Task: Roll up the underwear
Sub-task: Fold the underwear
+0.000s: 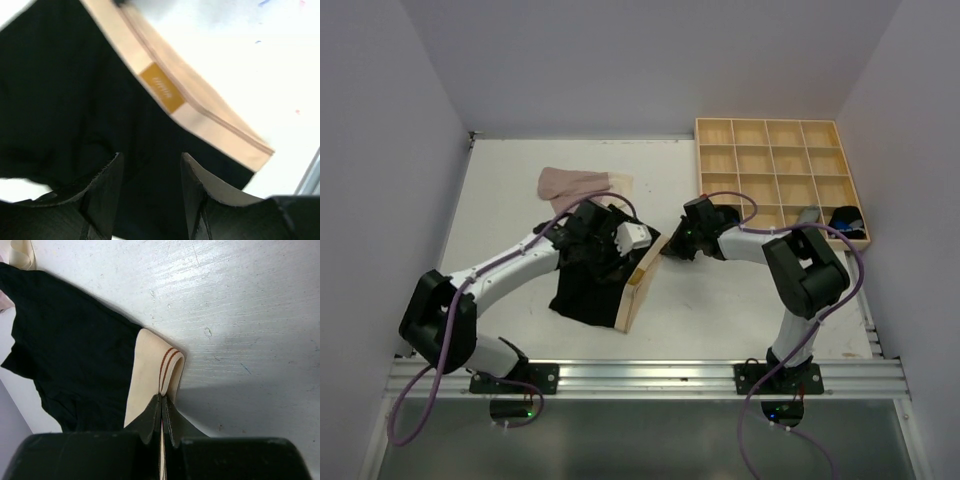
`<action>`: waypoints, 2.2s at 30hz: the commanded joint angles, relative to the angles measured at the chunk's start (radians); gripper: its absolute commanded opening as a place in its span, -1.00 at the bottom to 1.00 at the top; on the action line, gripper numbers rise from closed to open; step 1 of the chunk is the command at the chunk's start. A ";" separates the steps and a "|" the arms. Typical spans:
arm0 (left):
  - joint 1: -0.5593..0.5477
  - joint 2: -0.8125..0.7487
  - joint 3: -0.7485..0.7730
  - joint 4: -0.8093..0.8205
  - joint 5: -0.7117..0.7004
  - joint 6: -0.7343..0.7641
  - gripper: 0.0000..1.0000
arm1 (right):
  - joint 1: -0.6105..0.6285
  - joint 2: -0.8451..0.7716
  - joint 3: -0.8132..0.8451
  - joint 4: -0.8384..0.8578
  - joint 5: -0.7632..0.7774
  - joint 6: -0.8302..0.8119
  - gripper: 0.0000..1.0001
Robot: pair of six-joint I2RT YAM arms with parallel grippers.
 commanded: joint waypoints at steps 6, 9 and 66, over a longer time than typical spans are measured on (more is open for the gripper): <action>-0.305 0.101 0.004 0.056 -0.309 -0.237 -0.11 | -0.001 0.025 -0.008 -0.006 0.027 -0.004 -1.00; -0.331 0.156 0.041 0.058 -0.354 -0.274 -0.19 | -0.001 0.022 -0.019 0.004 0.027 0.000 -1.00; -0.372 0.272 0.107 0.090 -0.217 -0.228 -0.32 | 0.000 0.029 0.021 -0.007 0.011 -0.027 -1.00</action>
